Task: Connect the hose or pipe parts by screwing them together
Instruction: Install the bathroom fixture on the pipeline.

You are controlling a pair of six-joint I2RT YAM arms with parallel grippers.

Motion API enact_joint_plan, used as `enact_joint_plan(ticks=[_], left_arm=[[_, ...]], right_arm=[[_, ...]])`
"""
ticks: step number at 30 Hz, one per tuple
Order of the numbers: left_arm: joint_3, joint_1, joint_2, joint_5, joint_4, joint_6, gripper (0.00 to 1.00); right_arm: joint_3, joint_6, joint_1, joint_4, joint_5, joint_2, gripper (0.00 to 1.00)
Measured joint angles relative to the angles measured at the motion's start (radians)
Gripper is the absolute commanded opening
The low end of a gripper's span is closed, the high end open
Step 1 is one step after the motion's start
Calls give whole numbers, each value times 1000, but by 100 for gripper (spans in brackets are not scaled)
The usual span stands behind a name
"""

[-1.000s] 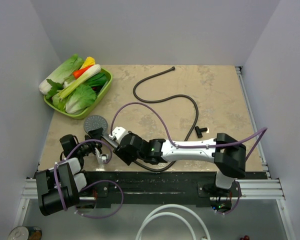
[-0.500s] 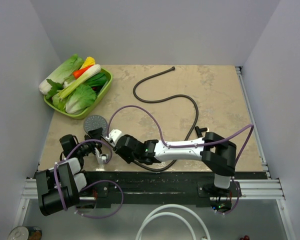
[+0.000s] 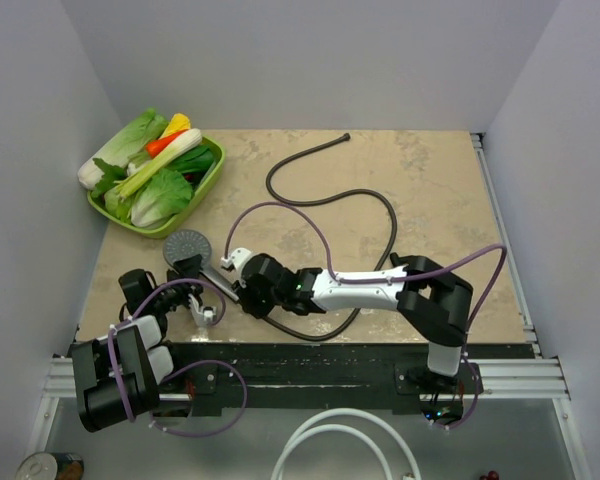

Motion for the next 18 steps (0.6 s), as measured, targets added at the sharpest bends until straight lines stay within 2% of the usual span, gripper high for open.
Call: enact_joint_plan(ticks=[7, 12, 18], left_arm=[[0, 2, 0, -16, 22, -10, 0], [0, 8, -3, -35, 27, -7, 0], [0, 9, -5, -61, 23, 6, 0]], right_arm=[[-37, 124, -161, 91, -348, 9, 0], [-42, 257, -236, 203, -585, 86, 0], [-124, 514, -311, 562, -850, 208, 0]])
